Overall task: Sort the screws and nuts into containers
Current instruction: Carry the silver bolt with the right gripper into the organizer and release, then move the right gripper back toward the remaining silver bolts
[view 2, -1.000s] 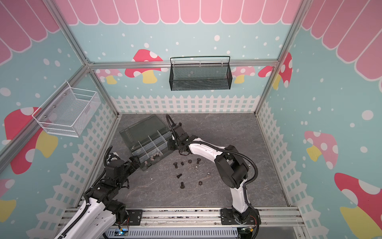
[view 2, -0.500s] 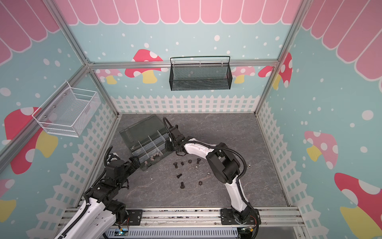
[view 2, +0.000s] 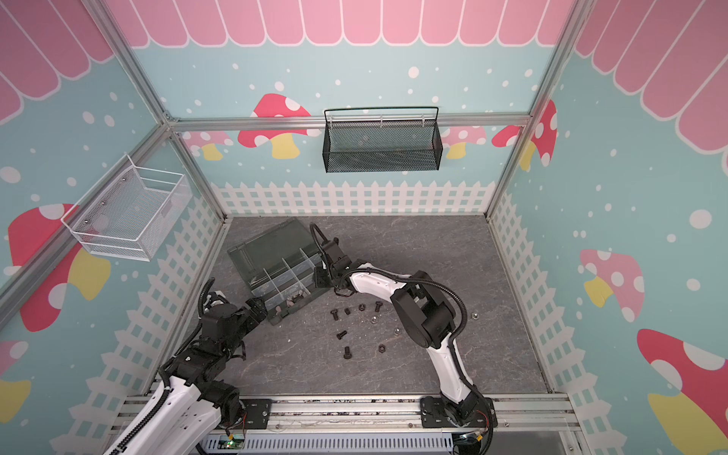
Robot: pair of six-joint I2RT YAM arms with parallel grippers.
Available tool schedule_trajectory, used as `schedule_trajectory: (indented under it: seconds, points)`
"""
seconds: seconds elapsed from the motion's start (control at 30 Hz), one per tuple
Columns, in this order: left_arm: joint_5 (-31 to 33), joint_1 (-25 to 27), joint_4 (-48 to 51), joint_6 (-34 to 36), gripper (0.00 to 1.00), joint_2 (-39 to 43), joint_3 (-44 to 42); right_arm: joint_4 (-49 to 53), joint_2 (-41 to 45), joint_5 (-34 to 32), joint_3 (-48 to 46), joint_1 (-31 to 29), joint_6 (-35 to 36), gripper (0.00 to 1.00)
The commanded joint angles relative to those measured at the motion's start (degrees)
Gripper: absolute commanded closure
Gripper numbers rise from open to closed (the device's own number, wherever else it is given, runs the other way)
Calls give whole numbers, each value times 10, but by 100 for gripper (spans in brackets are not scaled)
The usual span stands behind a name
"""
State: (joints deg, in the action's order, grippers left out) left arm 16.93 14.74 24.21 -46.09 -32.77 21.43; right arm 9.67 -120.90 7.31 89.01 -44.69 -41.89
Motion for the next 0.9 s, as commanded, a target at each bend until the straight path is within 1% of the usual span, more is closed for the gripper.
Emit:
schedule_trajectory:
  seconds: [0.0, 0.1, 0.2, 0.43, 0.63, 0.87]
  points:
    - [10, -3, 6, -3, 0, 3, 2, 2, 11, -12, 13, -4, 3, 55]
    - [10, -3, 6, -3, 0, 3, 3, 10, 26, -26, 12, -4, 12, 56]
    - [11, -3, 6, -2, 0, 4, 3, 22, 54, -57, 3, -4, 22, 56]
    - [11, -3, 7, -3, 0, 8, 4, 55, 151, -132, -68, 4, 33, 56]
    - [10, -3, 6, -2, 0, 10, 5, 87, 247, -161, -181, 43, 3, 56]
    - [5, -3, -4, -3, 0, 1, 6, 117, 344, -164, -292, 126, -18, 59]
